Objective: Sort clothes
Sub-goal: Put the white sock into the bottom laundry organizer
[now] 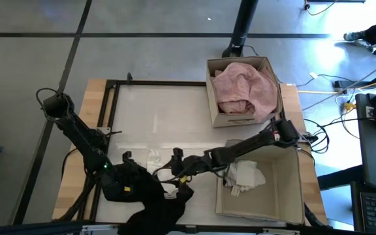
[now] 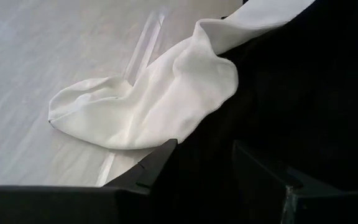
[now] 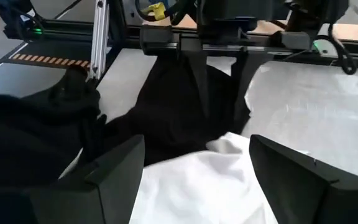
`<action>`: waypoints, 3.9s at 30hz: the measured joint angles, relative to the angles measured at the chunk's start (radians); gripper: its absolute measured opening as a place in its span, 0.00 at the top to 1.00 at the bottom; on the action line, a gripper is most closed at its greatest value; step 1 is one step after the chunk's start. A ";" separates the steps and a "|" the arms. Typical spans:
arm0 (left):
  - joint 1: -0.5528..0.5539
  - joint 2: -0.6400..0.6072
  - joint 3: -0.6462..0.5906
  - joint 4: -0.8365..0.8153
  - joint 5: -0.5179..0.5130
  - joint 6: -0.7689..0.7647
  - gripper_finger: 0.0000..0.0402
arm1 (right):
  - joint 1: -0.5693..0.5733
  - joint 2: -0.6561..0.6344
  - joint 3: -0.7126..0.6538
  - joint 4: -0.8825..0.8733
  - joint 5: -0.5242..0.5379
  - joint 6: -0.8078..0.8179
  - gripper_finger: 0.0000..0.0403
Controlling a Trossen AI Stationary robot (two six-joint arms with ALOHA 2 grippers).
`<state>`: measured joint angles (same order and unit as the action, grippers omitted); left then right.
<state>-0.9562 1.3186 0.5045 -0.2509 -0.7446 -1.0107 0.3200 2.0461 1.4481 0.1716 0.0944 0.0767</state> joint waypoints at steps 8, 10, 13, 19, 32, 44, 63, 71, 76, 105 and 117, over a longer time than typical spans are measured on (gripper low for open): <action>0.000 0.000 0.000 0.000 -0.002 -0.002 0.64 | 0.000 0.119 0.083 -0.009 0.007 0.078 0.28; 0.000 0.000 0.000 0.000 -0.002 -0.002 0.64 | -0.002 0.139 0.095 -0.024 0.007 0.091 0.28; 0.000 0.000 0.000 0.000 -0.002 -0.003 0.64 | -0.006 0.158 0.099 -0.026 0.013 0.107 0.28; 0.000 0.000 0.000 0.000 -0.002 -0.003 0.64 | -0.007 0.160 0.100 -0.078 0.044 0.110 0.35; 0.000 0.000 0.000 0.000 -0.002 -0.003 0.64 | -0.008 0.160 0.100 -0.124 0.103 0.015 0.88; 0.000 0.000 0.000 0.008 0.000 -0.025 0.64 | 0.031 0.055 0.209 -0.390 0.244 -0.163 0.98; 0.000 0.000 0.000 0.007 0.001 -0.029 0.64 | 0.206 -0.017 0.776 -1.262 0.682 -0.163 0.93; 0.000 0.000 0.000 0.005 0.001 -0.030 0.64 | 0.287 -0.072 0.886 -1.542 0.739 0.044 0.93; 0.000 0.000 0.000 0.006 0.001 -0.030 0.64 | 0.348 -0.149 0.889 -1.683 0.734 0.214 0.93; 0.002 0.000 0.000 0.005 -0.049 -0.029 0.64 | 0.749 -0.310 0.409 -1.743 0.670 0.883 0.93; 0.001 0.000 0.000 0.005 -0.052 -0.029 0.64 | 0.746 -0.365 0.007 -1.713 0.428 1.236 0.93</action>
<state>-0.9548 1.3186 0.5045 -0.2459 -0.7963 -1.0401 1.0664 1.6815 1.4552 -1.5417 0.5223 1.3125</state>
